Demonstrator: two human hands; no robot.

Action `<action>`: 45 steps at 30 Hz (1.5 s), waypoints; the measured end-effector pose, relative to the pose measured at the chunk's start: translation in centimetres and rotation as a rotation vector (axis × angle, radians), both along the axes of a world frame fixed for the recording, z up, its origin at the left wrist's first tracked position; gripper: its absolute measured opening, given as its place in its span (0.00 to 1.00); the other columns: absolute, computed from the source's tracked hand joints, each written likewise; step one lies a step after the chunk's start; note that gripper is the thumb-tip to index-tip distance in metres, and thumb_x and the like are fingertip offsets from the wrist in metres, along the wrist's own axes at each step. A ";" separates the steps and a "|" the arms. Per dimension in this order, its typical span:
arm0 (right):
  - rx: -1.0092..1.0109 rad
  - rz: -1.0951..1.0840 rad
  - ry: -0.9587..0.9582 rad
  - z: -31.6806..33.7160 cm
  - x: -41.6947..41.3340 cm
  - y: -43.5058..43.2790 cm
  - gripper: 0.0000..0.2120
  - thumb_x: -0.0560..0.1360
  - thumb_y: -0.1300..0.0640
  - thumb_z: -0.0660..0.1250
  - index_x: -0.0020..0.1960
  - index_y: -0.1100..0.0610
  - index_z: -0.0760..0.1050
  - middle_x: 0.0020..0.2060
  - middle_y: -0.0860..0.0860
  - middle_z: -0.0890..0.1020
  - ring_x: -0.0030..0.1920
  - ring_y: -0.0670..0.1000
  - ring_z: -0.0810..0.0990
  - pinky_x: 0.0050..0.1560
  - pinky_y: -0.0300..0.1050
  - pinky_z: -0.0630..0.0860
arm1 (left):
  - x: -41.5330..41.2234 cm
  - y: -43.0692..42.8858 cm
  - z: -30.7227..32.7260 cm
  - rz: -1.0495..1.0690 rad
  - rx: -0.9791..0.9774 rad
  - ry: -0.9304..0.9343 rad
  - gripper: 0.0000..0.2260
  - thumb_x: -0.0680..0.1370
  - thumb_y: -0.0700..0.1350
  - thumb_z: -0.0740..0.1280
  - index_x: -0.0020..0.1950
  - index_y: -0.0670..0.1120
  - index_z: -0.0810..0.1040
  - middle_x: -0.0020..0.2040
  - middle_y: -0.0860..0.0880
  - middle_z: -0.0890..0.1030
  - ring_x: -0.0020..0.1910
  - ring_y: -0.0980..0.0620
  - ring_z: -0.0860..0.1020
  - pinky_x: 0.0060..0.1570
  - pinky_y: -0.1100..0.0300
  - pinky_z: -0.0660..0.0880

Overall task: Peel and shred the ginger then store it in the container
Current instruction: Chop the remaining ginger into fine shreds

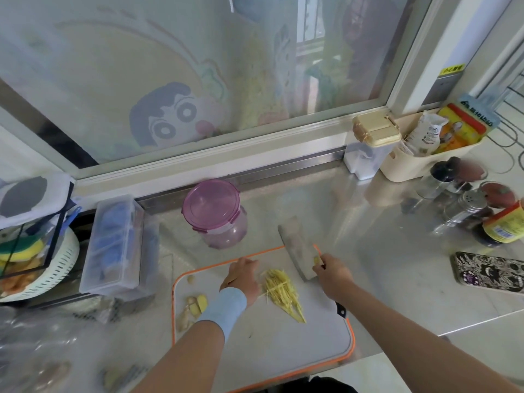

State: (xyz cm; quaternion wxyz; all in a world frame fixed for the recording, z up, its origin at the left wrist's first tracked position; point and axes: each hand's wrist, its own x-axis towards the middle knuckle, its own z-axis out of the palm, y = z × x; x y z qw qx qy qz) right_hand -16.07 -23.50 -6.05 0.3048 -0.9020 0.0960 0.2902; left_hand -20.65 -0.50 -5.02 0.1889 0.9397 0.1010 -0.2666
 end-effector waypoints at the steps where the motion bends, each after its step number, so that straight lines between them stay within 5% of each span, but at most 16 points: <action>1: -0.031 0.035 -0.031 -0.2 -0.1 -0.1 0.08 0.82 0.54 0.60 0.59 0.56 0.70 0.50 0.54 0.76 0.49 0.56 0.74 0.46 0.45 0.67 | -0.1 0.1 -0.2 -0.013 -0.015 0.000 0.25 0.79 0.40 0.58 0.75 0.55 0.62 0.73 0.55 0.61 0.73 0.51 0.58 0.69 0.51 0.65; 4: -0.143 0.131 -0.098 -0.8 -0.8 -0.2 0.12 0.80 0.53 0.62 0.60 0.57 0.70 0.56 0.55 0.74 0.58 0.59 0.75 0.54 0.50 0.72 | -0.4 0.6 -0.6 -0.031 -0.098 0.004 0.25 0.80 0.40 0.57 0.76 0.55 0.61 0.73 0.54 0.63 0.73 0.52 0.59 0.70 0.54 0.62; 8: -0.229 0.189 -0.150 -0.6 -1.3 0.2 0.11 0.79 0.55 0.62 0.59 0.58 0.70 0.57 0.55 0.71 0.57 0.59 0.75 0.53 0.51 0.73 | -1.1 1.7 -0.3 0.079 -0.162 -0.064 0.24 0.80 0.39 0.55 0.75 0.55 0.64 0.73 0.54 0.65 0.72 0.53 0.63 0.71 0.55 0.61; 11: -0.411 0.348 -0.381 -0.2 -1.3 1.5 0.10 0.76 0.58 0.65 0.57 0.56 0.74 0.54 0.54 0.74 0.53 0.58 0.76 0.50 0.51 0.73 | -1.6 3.3 -0.4 0.178 -0.096 -0.095 0.24 0.79 0.39 0.54 0.75 0.55 0.64 0.74 0.54 0.63 0.73 0.52 0.61 0.72 0.54 0.61; 13: -0.384 0.512 -0.531 0.2 -1.3 3.5 0.11 0.72 0.60 0.65 0.55 0.55 0.77 0.52 0.54 0.75 0.52 0.60 0.76 0.51 0.52 0.73 | -1.9 3.7 -0.4 0.147 -0.035 -0.035 0.25 0.79 0.39 0.55 0.75 0.55 0.63 0.73 0.52 0.61 0.72 0.50 0.61 0.69 0.54 0.64; 19: -0.252 0.990 -0.478 0.0 -2.1 10.5 0.29 0.73 0.63 0.62 0.73 0.55 0.63 0.69 0.53 0.67 0.67 0.57 0.67 0.64 0.50 0.66 | -4.1 2.2 -1.3 0.100 -0.128 -0.027 0.20 0.80 0.41 0.57 0.71 0.54 0.71 0.67 0.51 0.66 0.68 0.52 0.65 0.68 0.59 0.63; 24: -0.216 1.152 -0.495 -1.9 -2.9 10.4 0.28 0.72 0.62 0.62 0.72 0.53 0.66 0.71 0.54 0.65 0.67 0.58 0.66 0.65 0.51 0.67 | -5.7 4.5 -0.9 0.087 0.086 -0.053 0.20 0.77 0.39 0.57 0.66 0.54 0.72 0.64 0.49 0.68 0.66 0.47 0.66 0.62 0.55 0.68; 32: -0.221 1.177 -0.573 -1.3 -2.5 8.9 0.19 0.71 0.63 0.60 0.59 0.55 0.78 0.57 0.54 0.76 0.57 0.59 0.74 0.58 0.52 0.71 | -6.6 2.2 -1.4 -0.044 -0.035 -0.099 0.25 0.76 0.37 0.58 0.68 0.60 0.71 0.63 0.55 0.67 0.64 0.53 0.68 0.64 0.60 0.68; 37: -0.169 1.145 -0.543 -1.6 -4.2 11.4 0.21 0.75 0.63 0.60 0.67 0.53 0.72 0.63 0.53 0.71 0.62 0.58 0.70 0.61 0.51 0.68 | -6.8 4.3 -0.2 0.102 -0.077 -0.205 0.16 0.78 0.40 0.60 0.62 0.55 0.77 0.59 0.54 0.71 0.61 0.54 0.71 0.63 0.64 0.65; 45: -0.331 1.178 -0.420 -0.3 -4.1 11.9 0.17 0.76 0.65 0.56 0.59 0.54 0.77 0.56 0.55 0.76 0.59 0.60 0.74 0.62 0.53 0.67 | -10.2 12.3 1.7 0.293 -0.053 -0.166 0.19 0.76 0.38 0.61 0.61 0.57 0.78 0.57 0.52 0.72 0.60 0.51 0.73 0.62 0.59 0.69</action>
